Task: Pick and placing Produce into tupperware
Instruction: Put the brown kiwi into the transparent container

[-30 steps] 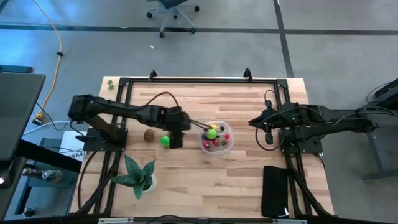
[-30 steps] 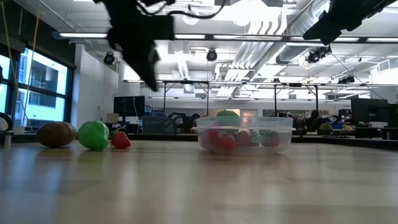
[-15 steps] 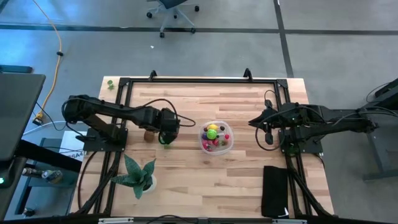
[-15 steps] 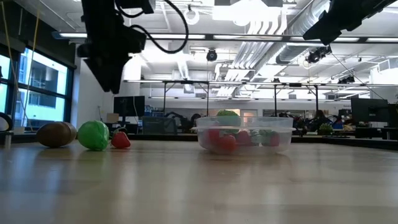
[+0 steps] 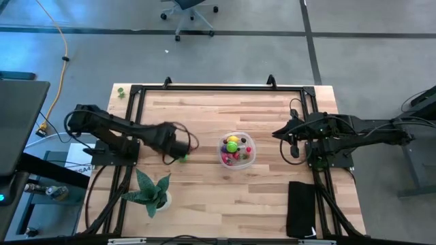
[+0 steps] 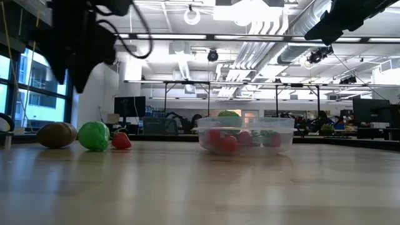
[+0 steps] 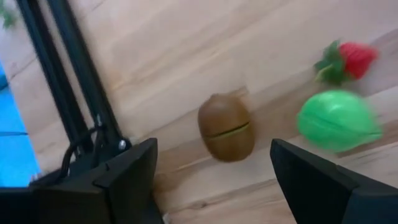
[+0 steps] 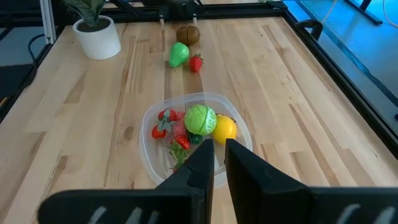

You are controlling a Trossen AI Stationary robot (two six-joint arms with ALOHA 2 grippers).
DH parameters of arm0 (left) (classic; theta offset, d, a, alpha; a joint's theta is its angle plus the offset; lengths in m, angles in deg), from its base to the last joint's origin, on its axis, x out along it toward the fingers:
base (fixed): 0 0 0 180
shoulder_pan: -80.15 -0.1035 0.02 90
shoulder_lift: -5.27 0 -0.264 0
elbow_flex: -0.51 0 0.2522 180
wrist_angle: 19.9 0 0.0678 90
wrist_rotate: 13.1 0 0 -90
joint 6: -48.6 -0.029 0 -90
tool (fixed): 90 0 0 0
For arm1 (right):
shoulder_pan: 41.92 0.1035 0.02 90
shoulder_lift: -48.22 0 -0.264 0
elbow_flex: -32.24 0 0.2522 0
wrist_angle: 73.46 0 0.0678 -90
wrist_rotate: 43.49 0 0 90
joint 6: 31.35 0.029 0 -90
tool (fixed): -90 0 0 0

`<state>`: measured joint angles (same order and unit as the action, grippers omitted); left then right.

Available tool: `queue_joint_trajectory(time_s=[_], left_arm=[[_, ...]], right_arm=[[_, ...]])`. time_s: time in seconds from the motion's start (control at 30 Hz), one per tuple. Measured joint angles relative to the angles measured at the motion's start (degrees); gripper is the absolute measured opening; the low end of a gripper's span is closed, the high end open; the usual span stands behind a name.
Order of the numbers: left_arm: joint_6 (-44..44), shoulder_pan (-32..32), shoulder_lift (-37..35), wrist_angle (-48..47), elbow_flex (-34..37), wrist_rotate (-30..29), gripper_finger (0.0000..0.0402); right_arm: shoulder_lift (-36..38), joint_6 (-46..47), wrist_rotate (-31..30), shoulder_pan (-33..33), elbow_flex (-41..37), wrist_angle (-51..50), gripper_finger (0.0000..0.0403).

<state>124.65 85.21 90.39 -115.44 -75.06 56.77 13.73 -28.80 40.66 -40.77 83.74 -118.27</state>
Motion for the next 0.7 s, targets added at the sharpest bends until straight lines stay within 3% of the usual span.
queue_joint_trajectory(time_s=[0.17,0.3,0.53,0.7], left_arm=[[7.72,5.16,-2.45,3.68,5.92,-1.34,0.0285],[11.65,5.43,-4.94,7.93,7.64,-1.14,0.0258],[14.28,2.40,-6.10,12.38,10.36,0.69,0.0229],[10.94,-1.32,-8.02,17.99,14.71,2.08,0.0228]], right_arm=[[-0.02,0.00,0.00,0.01,0.00,0.01,0.0030],[-0.02,0.00,0.00,0.01,0.00,0.00,0.0030],[0.00,0.00,0.00,0.02,0.00,0.00,0.0030],[-0.02,0.00,0.00,0.00,0.00,0.00,0.0030]])
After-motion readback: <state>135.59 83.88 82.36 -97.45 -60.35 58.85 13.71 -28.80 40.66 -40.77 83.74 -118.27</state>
